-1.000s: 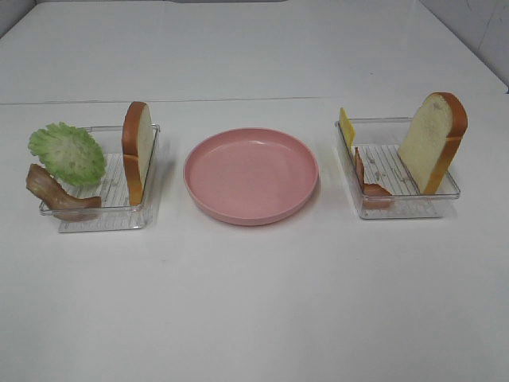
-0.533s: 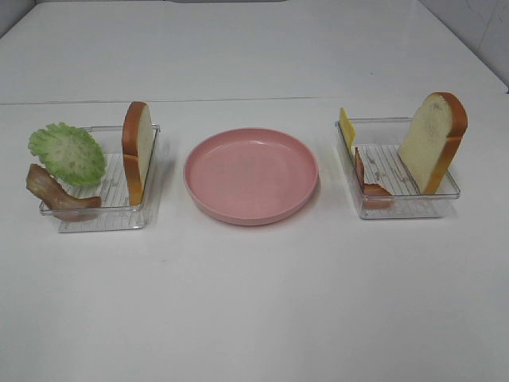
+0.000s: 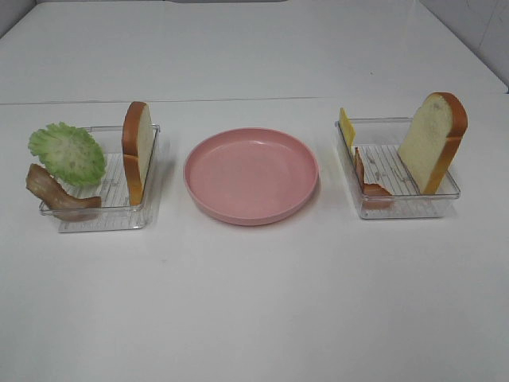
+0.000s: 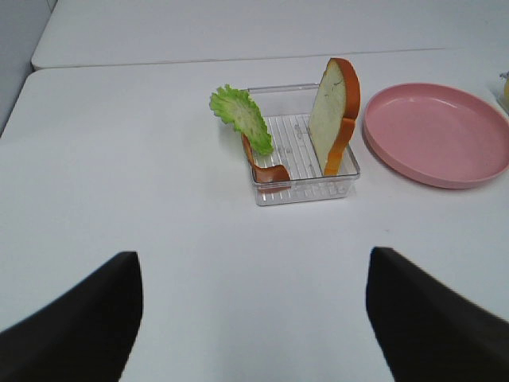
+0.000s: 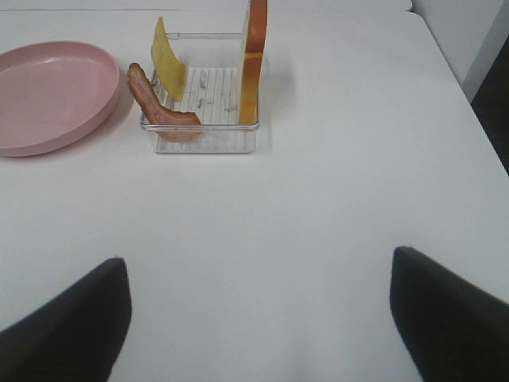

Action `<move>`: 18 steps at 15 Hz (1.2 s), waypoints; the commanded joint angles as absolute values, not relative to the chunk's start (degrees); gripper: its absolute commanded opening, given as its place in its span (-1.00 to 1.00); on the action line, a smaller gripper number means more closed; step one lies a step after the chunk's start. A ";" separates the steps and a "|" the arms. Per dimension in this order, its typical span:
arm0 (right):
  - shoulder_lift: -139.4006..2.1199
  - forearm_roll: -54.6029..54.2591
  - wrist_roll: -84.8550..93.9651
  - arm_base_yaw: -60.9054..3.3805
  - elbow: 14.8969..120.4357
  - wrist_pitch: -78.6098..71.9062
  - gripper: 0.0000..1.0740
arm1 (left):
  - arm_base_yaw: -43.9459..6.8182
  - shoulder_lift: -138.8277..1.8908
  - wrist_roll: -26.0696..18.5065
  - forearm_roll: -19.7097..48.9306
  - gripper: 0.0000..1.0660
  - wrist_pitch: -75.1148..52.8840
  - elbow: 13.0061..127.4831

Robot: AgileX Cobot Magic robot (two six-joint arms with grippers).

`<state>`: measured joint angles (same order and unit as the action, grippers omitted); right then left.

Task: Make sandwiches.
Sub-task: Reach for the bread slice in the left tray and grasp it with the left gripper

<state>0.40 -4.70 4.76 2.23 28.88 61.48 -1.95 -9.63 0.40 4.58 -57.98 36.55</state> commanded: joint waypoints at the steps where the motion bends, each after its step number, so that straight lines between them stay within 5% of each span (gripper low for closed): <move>1: 1.15 -4.81 5.21 2.58 28.88 60.85 0.54 | -1.83 -19.54 0.80 5.04 0.39 -54.66 38.79; 3: 1.15 -4.81 5.21 2.58 28.88 60.85 0.54 | -1.83 -27.90 0.00 6.42 0.35 -54.49 40.68; 7: 1.15 -4.81 5.21 2.58 28.88 60.85 0.54 | -1.89 -57.58 -9.00 13.06 0.35 -54.66 49.50; 12: 1.15 -4.81 5.21 2.58 28.88 60.85 0.54 | -1.89 -77.64 -8.88 13.69 0.35 -54.95 61.76; 18: 1.15 -4.81 5.21 2.58 28.88 60.85 0.54 | -6.76 -95.11 3.95 11.69 0.35 -59.36 81.53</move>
<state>0.40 -4.70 4.76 2.23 28.88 61.48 -6.25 -94.65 2.64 11.92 -58.44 80.79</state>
